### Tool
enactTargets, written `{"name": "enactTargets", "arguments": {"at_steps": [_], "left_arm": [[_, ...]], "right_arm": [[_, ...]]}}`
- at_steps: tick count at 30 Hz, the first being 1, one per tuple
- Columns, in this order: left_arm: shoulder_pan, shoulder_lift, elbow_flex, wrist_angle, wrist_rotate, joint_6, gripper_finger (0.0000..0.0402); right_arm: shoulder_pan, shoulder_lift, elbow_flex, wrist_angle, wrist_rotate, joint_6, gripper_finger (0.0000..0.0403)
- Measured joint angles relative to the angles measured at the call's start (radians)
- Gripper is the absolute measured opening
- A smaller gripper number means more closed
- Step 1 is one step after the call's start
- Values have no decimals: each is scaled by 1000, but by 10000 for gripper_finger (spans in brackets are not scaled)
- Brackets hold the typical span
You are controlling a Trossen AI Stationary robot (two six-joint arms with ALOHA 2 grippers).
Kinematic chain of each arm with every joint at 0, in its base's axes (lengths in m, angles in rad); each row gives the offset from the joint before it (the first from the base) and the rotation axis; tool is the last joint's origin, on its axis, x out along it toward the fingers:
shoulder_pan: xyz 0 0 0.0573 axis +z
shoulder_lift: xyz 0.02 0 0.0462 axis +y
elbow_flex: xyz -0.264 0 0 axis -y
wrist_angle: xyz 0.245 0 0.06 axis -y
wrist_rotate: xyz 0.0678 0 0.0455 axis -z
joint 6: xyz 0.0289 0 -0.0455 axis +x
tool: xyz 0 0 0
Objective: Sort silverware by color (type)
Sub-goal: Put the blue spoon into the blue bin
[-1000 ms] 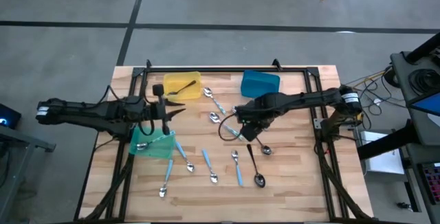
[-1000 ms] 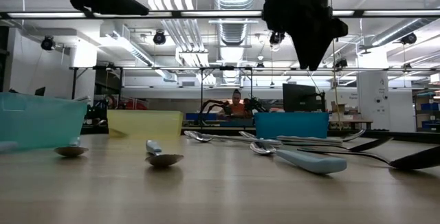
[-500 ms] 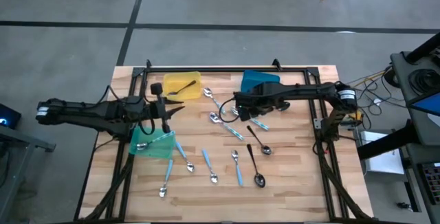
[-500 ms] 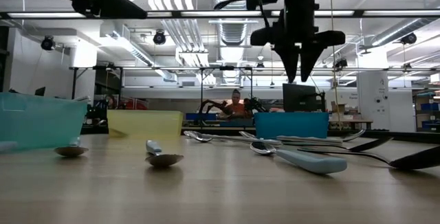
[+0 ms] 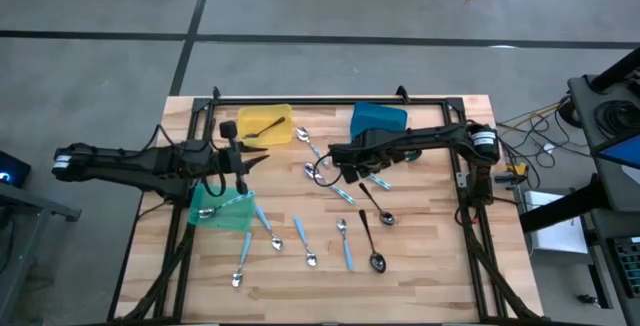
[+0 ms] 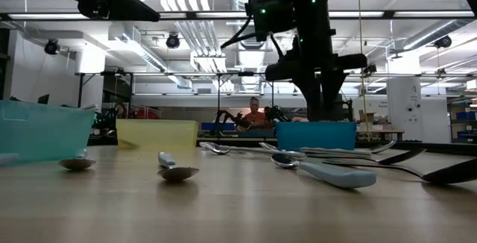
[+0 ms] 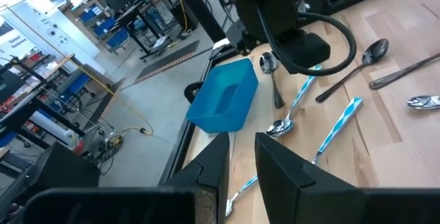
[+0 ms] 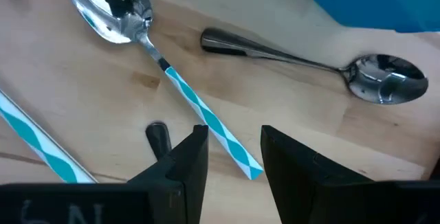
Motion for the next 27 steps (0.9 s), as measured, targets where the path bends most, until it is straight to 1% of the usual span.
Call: {"name": "enactTargets", "arguments": {"at_steps": [3, 11, 19, 24, 27], "left_arm": [[0, 2, 0, 2, 0, 5, 52], [0, 9, 0, 14, 0, 8, 52], [0, 13, 0, 15, 0, 16, 52], [0, 13, 0, 15, 0, 16, 52], [0, 13, 0, 15, 0, 16, 52]], "right_arm": [[0, 9, -1, 20, 28, 15, 125], [-4, 3, -5, 81, 79, -6, 125], [-5, 2, -5, 112, 83, 15, 129], [-10, 2, -5, 184, 100, 15, 128], [-18, 2, -7, 182, 104, 63, 124]]}}
